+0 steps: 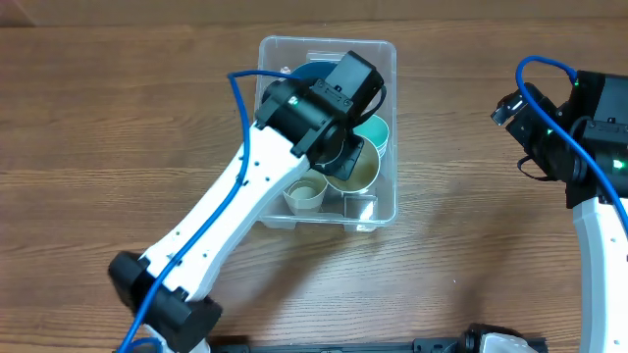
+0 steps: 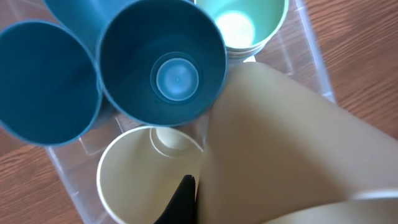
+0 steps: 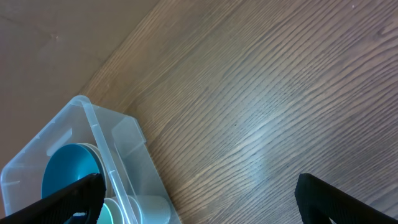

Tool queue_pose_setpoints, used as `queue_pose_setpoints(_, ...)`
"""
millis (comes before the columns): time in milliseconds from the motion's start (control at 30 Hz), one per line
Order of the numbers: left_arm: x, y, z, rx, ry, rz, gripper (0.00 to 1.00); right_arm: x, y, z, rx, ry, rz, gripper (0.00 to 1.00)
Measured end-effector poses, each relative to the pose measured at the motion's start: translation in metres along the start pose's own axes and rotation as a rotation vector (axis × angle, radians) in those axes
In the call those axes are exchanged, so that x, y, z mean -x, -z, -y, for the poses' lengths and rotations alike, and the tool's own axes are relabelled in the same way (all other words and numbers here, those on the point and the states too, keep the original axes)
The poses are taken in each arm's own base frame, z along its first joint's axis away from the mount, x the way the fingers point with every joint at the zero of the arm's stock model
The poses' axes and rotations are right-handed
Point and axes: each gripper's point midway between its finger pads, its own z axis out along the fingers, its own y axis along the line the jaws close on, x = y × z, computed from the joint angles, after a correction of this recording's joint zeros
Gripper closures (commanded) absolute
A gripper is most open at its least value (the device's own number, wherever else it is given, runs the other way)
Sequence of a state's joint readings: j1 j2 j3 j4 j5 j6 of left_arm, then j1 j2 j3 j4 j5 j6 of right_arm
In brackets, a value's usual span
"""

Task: Pack container
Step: 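Carry the cream cup into the bin's near-right corner and release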

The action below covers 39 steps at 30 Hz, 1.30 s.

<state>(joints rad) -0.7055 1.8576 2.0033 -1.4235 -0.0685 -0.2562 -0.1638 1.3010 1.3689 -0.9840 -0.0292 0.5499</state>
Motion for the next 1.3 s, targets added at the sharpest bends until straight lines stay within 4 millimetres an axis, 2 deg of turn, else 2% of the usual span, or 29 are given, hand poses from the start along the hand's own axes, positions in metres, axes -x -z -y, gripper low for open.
queue_pose_setpoints(100, -0.002, -0.011, 0.000, 0.008, -0.002, -0.032, 0.95, 0.000, 0.000, 0.000, 0.000, 0.000, 0.000, 0.00)
queue_pose_setpoints(200, -0.007, -0.012, -0.001, 0.014, -0.003, -0.054, 0.94, 0.000, 0.000, 0.000, -0.001, 0.000, -0.001, 0.00)
queue_pose_setpoints(300, -0.007, -0.011, -0.001, 0.014, -0.003, -0.055, 0.90, 0.000, 0.000, 0.000, 0.000, 0.000, 0.000, 0.00)
queue_pose_setpoints(367, -0.007, -0.011, -0.001, 0.014, -0.003, -0.055, 0.82, 0.000, 0.000, 0.000, 0.000, 0.000, 0.000, 0.00)
queue_pose_setpoints(467, -0.007, -0.011, -0.001, 0.014, 0.000, -0.055, 0.85, 0.000, 0.000, 0.000, 0.000, 0.000, 0.000, 0.00)
queue_pose_setpoints(533, -0.007, -0.011, -0.001, 0.014, 0.000, -0.055, 0.83, 0.000, 0.000, 0.000, 0.000, 0.000, 0.000, 0.00)
queue_pose_setpoints(700, -0.007, -0.008, -0.001, 0.015, 0.015, -0.050, 0.61, 0.000, 0.000, 0.000, -0.001, 0.000, 0.000, 0.00)
queue_pose_setpoints(733, -0.008, -0.003, -0.003, 0.017, 0.024, -0.049, 0.57, 0.000, 0.000, 0.000, 0.000, 0.000, 0.000, 0.00)
queue_pose_setpoints(800, -0.006, 0.019, -0.010, 0.028, 0.043, -0.010, 0.39, 0.000, 0.000, 0.000, 0.000, 0.000, 0.000, 0.00)
queue_pose_setpoints(900, -0.001, 0.078, -0.044, 0.062, 0.129, 0.127, 0.23, 0.000, 0.000, 0.000, 0.000, 0.000, -0.001, 0.01)
queue_pose_setpoints(933, -0.004, 0.104, -0.069, 0.087, 0.190, 0.190, 0.17, 0.000, 0.000, 0.000, 0.000, 0.000, -0.001, 0.00)
queue_pose_setpoints(967, -0.007, 0.121, -0.088, 0.104, 0.245, 0.229, 0.06, 0.000, 0.000, 0.000, -0.001, 0.000, 0.000, 0.00)
queue_pose_setpoints(1000, -0.015, 0.140, -0.116, 0.139, 0.316, 0.270, 0.00, 0.000, 0.000, 0.000, 0.000, 0.000, 0.000, 0.00)
queue_pose_setpoints(1033, -0.023, 0.152, -0.140, 0.170, 0.385, 0.294, 0.00, 0.000, 0.000, 0.000, 0.000, 0.000, -0.001, 0.00)
queue_pose_setpoints(1133, -0.055, 0.178, -0.206, 0.281, 0.589, 0.328, 0.00, 0.000, 0.000, 0.000, 0.000, 0.000, 0.000, 0.00)
queue_pose_setpoints(1200, -0.077, 0.187, -0.244, 0.350, 0.719, 0.325, 0.00, 0.000, 0.000, 0.000, 0.000, 0.000, -0.001, 0.00)
queue_pose_setpoints(1300, -0.099, 0.192, -0.276, 0.399, 0.838, 0.314, 0.00, 0.000, 0.000, 0.000, 0.000, 0.000, -0.001, 0.00)
